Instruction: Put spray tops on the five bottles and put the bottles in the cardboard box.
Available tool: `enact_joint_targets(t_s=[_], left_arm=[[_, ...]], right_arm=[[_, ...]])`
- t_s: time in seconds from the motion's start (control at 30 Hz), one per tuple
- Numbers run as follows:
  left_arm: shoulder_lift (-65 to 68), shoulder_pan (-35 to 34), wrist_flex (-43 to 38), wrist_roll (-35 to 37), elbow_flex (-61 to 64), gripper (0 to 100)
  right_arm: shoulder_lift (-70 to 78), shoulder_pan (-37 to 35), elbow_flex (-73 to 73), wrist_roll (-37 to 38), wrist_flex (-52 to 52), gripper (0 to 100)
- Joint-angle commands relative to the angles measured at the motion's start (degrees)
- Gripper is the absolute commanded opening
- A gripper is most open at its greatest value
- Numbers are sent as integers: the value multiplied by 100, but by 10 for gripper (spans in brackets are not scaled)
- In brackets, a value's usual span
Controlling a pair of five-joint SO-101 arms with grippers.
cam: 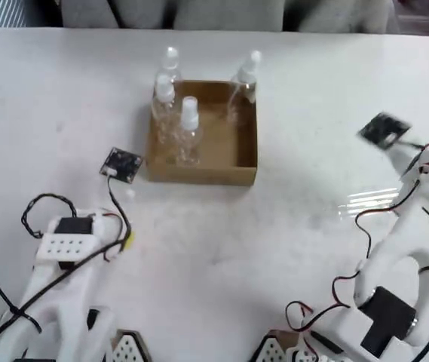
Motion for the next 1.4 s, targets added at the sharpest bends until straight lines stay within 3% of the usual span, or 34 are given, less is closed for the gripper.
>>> enact_joint_targets(t_s=[0.0, 0.2, 0.5, 0.67, 1.23, 1.37], left_arm=[[-171, -57, -105, 9, -35, 50], [-171, -57, -114, 9, -35, 50], [-171, 4, -114, 9, -44, 50], [-171, 66, -141, 0, -44, 50], [-171, 66, -220, 0, -44, 50], [-171, 66, -220, 0, -35, 50]], right_arm=[[-242, -180, -264, 1451, 708, 57], [-558, -479, -229, 2462, 831, 256], [479, -875, -167, 2769, -251, 279], [1253, -778, -202, 2787, -796, 360], [2563, -541, -211, 2927, -1270, 358], [2554, -418, -220, 2505, -1270, 205]])
